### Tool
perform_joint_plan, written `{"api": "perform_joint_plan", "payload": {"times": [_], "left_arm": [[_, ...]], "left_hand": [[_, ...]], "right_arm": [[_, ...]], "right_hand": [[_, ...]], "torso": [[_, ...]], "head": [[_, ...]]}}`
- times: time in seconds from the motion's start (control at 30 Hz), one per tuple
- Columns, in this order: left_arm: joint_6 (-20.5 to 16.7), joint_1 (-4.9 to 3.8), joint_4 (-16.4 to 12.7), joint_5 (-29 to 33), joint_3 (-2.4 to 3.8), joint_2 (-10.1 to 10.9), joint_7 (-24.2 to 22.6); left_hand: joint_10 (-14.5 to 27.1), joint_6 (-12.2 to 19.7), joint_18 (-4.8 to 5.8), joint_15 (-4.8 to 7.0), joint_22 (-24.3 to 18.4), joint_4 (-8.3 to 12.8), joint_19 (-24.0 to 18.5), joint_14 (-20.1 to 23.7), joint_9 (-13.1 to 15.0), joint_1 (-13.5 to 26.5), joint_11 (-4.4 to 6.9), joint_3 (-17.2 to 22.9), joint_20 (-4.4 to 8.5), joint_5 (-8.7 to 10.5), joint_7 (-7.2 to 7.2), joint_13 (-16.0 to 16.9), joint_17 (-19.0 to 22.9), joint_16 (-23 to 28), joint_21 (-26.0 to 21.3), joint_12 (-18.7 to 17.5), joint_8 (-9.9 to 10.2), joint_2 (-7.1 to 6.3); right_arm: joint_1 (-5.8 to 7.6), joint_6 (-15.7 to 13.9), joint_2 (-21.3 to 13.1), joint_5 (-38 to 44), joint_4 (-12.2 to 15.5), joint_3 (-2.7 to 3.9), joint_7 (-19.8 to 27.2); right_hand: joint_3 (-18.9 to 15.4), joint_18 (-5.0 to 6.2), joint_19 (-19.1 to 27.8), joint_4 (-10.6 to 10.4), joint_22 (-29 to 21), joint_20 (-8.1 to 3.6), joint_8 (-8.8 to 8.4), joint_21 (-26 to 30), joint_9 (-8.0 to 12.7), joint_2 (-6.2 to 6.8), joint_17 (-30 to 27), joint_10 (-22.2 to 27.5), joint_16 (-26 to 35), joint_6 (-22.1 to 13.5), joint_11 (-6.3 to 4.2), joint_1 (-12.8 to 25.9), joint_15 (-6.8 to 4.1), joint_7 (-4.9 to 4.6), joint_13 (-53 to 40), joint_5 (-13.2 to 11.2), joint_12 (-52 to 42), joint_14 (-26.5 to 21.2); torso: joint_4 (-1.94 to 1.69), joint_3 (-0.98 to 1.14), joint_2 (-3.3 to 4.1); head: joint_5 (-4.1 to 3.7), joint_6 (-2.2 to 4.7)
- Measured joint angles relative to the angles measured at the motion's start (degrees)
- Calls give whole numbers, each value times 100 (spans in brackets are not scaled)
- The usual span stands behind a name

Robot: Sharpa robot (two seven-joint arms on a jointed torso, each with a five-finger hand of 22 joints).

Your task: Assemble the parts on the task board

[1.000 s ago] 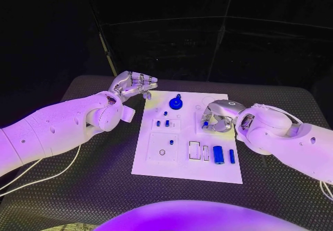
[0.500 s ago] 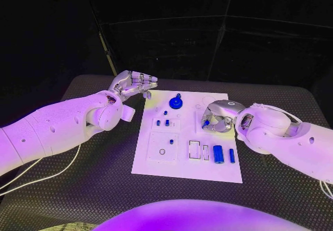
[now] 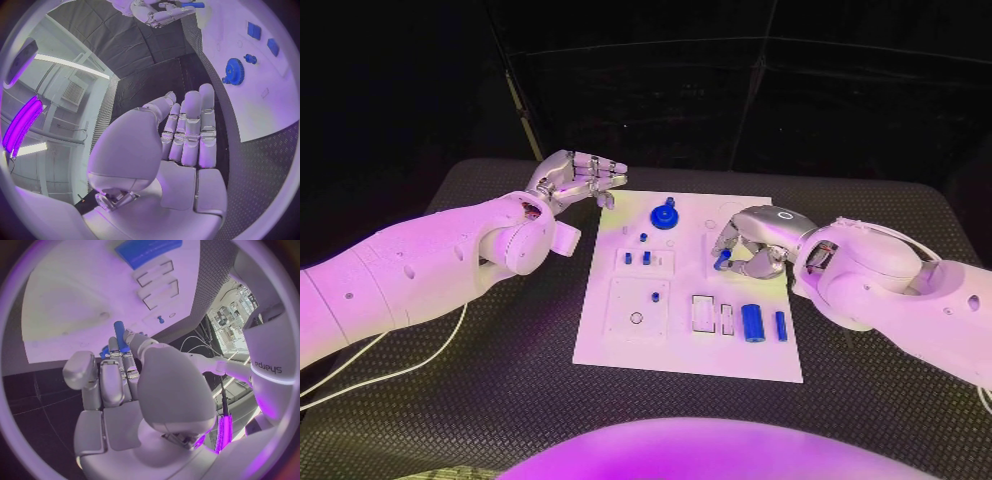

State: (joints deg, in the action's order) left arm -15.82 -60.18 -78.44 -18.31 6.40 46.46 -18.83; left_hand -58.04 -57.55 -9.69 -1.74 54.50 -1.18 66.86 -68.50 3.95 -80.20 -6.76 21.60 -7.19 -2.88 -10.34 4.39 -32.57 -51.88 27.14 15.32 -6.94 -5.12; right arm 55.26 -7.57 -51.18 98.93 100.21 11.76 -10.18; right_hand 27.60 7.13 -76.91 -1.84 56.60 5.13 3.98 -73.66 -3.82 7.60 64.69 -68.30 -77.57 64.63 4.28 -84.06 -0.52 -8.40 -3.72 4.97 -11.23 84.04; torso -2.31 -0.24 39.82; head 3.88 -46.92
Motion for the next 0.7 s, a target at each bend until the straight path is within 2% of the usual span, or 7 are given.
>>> {"api": "perform_joint_plan", "payload": {"times": [0.07,0.17,0.23,0.43,0.47,0.57,0.7], "left_arm": [[1,1,1,0,0,-1,1],[2,6,5,0,0,-2,2],[3,7,6,0,0,-7,2],[4,7,6,0,0,-24,3],[5,7,6,1,0,-30,4],[7,7,4,1,0,-42,4],[9,8,5,1,-1,-50,5]], "left_hand": [[0,0,0,0,0,0,0,0,0,0,0,0,0,0,0,0,0,0,0,0,0,0],[0,0,0,0,0,16,0,0,0,0,0,16,0,0,0,0,0,0,0,0,0,0],[0,0,0,0,0,16,0,0,0,0,0,16,0,0,0,0,0,0,0,0,0,0],[0,0,0,0,1,16,0,0,0,0,0,16,0,0,0,0,0,0,0,0,0,0],[0,0,0,0,1,16,0,0,0,0,0,16,0,0,0,0,-1,0,0,0,0,0],[0,0,0,0,1,15,0,0,0,0,0,16,0,0,0,0,-1,0,0,0,0,0],[0,0,0,0,1,16,0,0,0,0,0,16,0,0,0,0,-1,0,0,0,0,0]], "right_arm": [[14,-54,-14,-49,134,57,18],[16,-112,0,-114,288,90,50],[16,-150,60,-170,342,110,82],[12,-179,502,-286,252,116,186],[14,-181,577,-296,215,94,203],[15,-182,826,-312,99,-74,268],[9,-176,1124,-308,-41,-379,362]], "right_hand": [[31,-3,-21,3,33,-21,0,-23,0,-1,12,0,-24,0,0,-1,0,0,-3,-16,5,0],[59,-93,-20,30,70,-21,0,-40,0,-1,23,-21,-24,0,21,-1,0,0,-4,-20,16,0],[60,-93,-20,31,73,-21,0,-40,0,-1,30,-21,-24,0,21,-1,0,0,-6,-21,25,0],[106,-93,-20,49,73,-21,0,-40,0,-1,29,-20,-24,0,20,-1,0,0,-7,-33,27,0],[106,-93,-20,49,73,-20,0,-40,0,-1,29,-20,-24,0,21,-1,0,0,-7,-34,27,0],[106,-93,-20,49,73,-20,0,-39,0,-1,23,-20,-24,0,21,-1,0,0,-7,-16,28,0],[136,-92,-20,79,72,-20,0,-39,0,0,19,-20,-24,0,20,0,0,0,-6,-8,49,0]], "torso": [[-1,1,1],[-4,2,2],[-5,3,4],[-8,-2,13],[-11,-2,13],[-16,-2,17],[-16,-2,18]], "head": [[4,5],[16,9],[23,10],[63,0],[67,-4],[94,-23],[133,-49]]}}
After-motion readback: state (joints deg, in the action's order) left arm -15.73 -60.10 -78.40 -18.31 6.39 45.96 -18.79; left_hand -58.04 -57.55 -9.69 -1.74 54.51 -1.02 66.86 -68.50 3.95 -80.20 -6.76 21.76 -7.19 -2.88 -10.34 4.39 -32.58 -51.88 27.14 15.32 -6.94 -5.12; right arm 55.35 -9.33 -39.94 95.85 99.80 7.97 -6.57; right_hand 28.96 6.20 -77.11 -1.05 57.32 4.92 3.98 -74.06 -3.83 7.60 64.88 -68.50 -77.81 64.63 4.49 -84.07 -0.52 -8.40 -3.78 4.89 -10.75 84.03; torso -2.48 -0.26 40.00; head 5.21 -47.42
